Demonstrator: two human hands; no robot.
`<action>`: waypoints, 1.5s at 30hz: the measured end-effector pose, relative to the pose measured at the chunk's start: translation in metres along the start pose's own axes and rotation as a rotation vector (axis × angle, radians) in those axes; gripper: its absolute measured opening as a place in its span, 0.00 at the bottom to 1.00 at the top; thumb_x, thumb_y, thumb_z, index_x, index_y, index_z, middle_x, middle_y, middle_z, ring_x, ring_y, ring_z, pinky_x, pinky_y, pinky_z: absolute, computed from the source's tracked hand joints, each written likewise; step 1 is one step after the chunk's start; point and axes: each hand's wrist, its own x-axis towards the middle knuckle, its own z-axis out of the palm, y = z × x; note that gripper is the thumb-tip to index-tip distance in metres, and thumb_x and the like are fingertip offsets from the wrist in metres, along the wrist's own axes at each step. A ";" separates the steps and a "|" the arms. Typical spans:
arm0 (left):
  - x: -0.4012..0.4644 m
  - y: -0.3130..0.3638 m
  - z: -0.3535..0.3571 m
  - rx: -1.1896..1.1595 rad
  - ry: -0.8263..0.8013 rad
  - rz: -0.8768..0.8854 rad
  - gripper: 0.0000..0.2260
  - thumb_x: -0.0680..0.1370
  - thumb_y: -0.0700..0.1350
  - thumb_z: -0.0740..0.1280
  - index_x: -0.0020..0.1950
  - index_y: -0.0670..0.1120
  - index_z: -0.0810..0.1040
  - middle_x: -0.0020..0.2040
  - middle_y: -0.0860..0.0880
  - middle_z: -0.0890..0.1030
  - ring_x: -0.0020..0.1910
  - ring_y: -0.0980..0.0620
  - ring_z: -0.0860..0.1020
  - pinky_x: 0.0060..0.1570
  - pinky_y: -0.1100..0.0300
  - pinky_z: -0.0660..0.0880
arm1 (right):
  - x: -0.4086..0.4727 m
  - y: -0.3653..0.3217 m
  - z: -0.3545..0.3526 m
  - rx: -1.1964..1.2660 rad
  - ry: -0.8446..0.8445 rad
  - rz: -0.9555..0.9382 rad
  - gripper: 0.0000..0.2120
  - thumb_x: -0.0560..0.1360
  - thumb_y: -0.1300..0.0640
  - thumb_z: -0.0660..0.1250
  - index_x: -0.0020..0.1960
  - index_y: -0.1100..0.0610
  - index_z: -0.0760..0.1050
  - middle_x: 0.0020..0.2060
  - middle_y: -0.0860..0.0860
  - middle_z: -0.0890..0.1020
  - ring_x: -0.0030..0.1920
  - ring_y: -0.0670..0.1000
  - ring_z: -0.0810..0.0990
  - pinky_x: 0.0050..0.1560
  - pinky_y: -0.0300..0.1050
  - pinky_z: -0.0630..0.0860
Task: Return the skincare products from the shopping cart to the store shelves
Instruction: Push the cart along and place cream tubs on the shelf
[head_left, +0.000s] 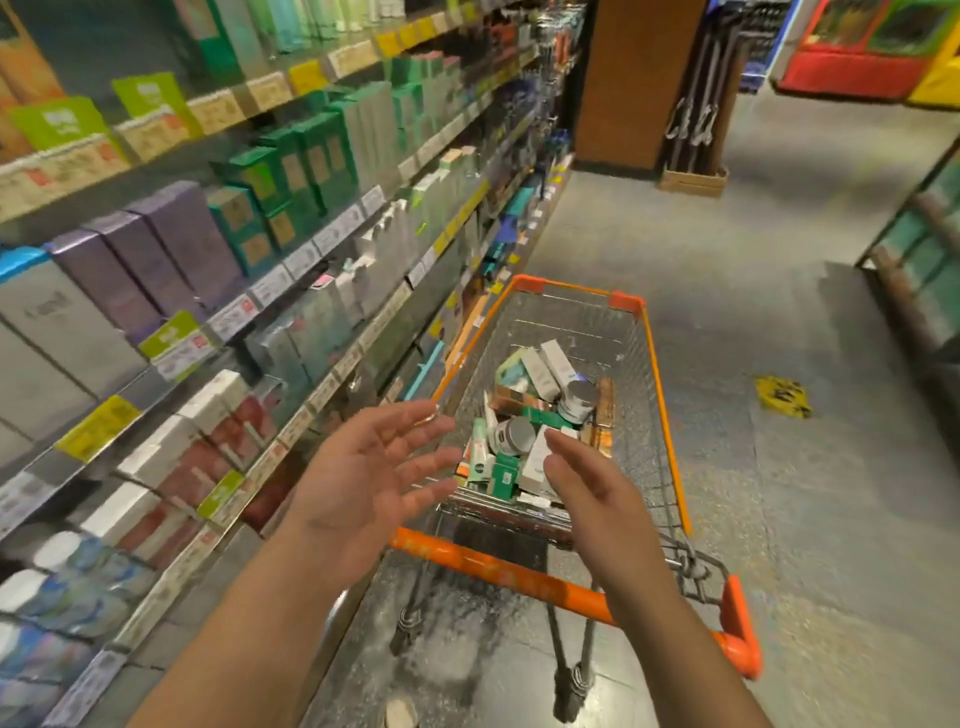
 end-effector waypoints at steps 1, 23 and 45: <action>0.007 -0.001 0.004 0.006 -0.007 -0.012 0.23 0.70 0.51 0.68 0.61 0.42 0.81 0.59 0.41 0.84 0.57 0.38 0.81 0.60 0.41 0.76 | 0.003 0.001 -0.003 -0.002 0.013 0.008 0.11 0.80 0.42 0.68 0.59 0.29 0.79 0.62 0.31 0.79 0.68 0.41 0.75 0.71 0.51 0.72; 0.215 -0.005 0.016 0.079 -0.019 -0.278 0.14 0.81 0.51 0.64 0.59 0.43 0.81 0.54 0.44 0.87 0.52 0.42 0.84 0.55 0.45 0.79 | 0.160 0.029 0.007 -0.274 0.080 0.198 0.14 0.80 0.44 0.69 0.63 0.32 0.74 0.70 0.38 0.75 0.73 0.43 0.71 0.64 0.37 0.70; 0.375 -0.122 0.020 0.141 0.263 -0.504 0.12 0.76 0.47 0.66 0.57 0.44 0.80 0.48 0.46 0.85 0.47 0.43 0.81 0.45 0.52 0.78 | 0.418 0.310 0.059 -0.602 -0.173 0.233 0.40 0.72 0.48 0.78 0.78 0.57 0.66 0.70 0.61 0.71 0.72 0.61 0.67 0.71 0.47 0.65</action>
